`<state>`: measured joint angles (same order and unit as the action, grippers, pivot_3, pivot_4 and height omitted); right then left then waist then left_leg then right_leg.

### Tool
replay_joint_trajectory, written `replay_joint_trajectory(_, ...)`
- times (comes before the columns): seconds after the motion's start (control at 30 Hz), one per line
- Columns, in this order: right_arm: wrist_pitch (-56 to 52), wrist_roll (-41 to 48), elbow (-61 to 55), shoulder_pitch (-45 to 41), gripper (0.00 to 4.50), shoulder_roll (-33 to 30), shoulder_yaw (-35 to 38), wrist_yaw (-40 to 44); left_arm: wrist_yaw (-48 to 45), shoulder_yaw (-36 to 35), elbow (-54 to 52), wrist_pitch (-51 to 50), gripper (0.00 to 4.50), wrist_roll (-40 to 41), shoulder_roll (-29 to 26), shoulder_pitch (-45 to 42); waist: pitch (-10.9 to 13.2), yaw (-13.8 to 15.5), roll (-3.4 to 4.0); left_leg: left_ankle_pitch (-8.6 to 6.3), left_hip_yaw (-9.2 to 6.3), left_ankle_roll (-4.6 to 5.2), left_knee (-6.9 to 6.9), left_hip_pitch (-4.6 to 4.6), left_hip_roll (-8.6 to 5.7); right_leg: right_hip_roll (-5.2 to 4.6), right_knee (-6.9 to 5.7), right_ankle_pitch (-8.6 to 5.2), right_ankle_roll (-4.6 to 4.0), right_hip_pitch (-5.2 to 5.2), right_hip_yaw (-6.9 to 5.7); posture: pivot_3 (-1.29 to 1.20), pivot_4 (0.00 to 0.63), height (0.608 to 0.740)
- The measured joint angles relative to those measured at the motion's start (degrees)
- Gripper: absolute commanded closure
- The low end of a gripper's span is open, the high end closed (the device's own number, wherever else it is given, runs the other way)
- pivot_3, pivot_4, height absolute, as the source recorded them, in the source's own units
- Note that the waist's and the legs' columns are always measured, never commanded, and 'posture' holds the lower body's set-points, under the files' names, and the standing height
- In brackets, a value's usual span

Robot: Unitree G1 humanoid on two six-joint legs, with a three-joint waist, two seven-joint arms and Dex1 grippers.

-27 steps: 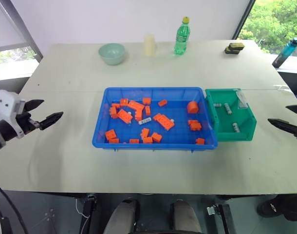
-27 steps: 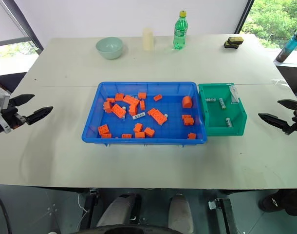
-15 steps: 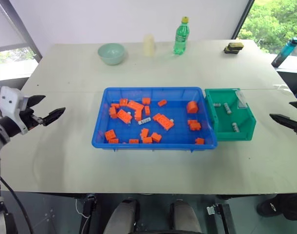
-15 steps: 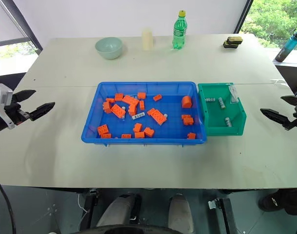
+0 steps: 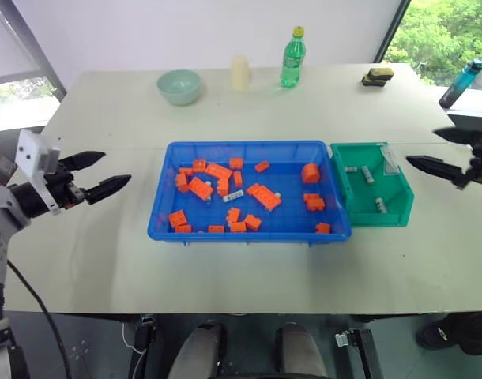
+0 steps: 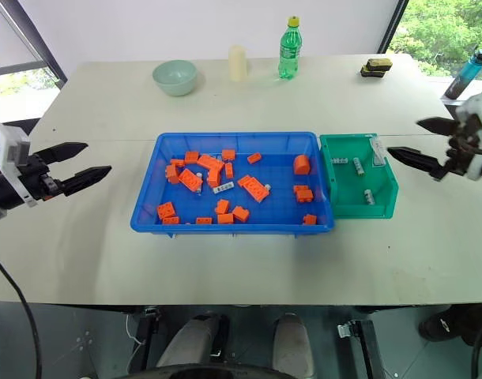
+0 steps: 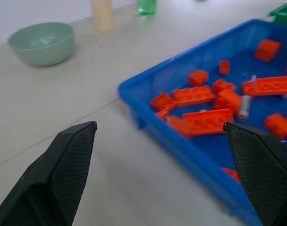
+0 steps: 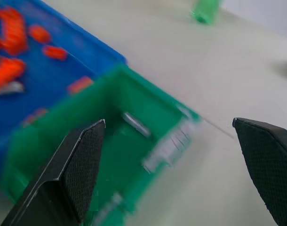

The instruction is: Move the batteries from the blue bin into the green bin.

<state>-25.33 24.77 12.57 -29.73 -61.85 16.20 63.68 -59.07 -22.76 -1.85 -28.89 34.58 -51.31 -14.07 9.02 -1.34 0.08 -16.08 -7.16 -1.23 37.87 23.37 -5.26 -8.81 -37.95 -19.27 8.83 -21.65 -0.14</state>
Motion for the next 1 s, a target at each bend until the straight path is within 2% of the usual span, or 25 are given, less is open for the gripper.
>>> replay_joint_trajectory(0.2, -11.56, 1.18, -14.67, -12.09, 0.03, 10.57, -13.58, -4.64, -5.74, 1.42, -10.46, -5.82, 0.0, 5.42, -3.88, 2.51, 0.02, -0.93, 0.03, 0.0, -0.05, -0.01, -0.03, 0.08, 0.03, 0.01, -0.04, 0.0, -0.01, -0.12, 0.01, 0.0, 0.15, 0.727)
replay_joint_trajectory(0.4, -19.45, -1.67, -17.75, -18.74, 0.03, 23.92, -25.43, -12.06, -8.68, 1.69, -13.76, -6.35, 0.0, 6.05, -6.04, 4.61, 0.02, -1.03, 0.02, 0.0, -0.11, -0.01, -0.05, 0.1, -0.01, 0.0, -0.07, 0.0, -0.01, -0.17, 0.01, 0.0, 0.15, 0.727)
replay_joint_trajectory(0.53, -20.14, -7.1, -12.57, -22.69, 0.03, 35.79, -34.4, -17.22, -10.43, 1.8, -14.77, -5.99, 0.0, 5.59, -7.03, 6.66, 0.02, -1.43, 0.02, 0.03, -0.1, -0.06, -0.14, 0.12, 0.01, 0.02, -0.21, 0.0, -0.02, -0.36, 0.02, 0.0, 0.15, 0.727)
replay_joint_trajectory(0.7, -17.27, -14.13, -2.35, -25.93, 0.03, 46.31, -41.63, -21.53, -9.96, 1.39, -14.71, -5.4, 0.0, 4.44, -7.09, 7.9, 0.02, -1.54, 0.02, 0.04, -0.16, -0.07, -0.16, 0.12, -0.02, 0.02, -0.25, 0.01, -0.03, -0.6, 0.02, 0.0, 0.15, 0.727)
replay_joint_trajectory(1.0, -11.37, -22.66, 8.41, -26.67, 0.03, 54.05, -45.95, -23.96, -7.85, -1.91, -13.06, -5.13, 0.0, 3.38, -6.84, 10.98, 0.02, -2.64, 0.02, 0.08, -0.33, -0.15, -0.21, 0.12, -0.02, 0.09, -0.35, 0.01, -0.03, -0.66, 0.01, 0.0, 0.15, 0.727)
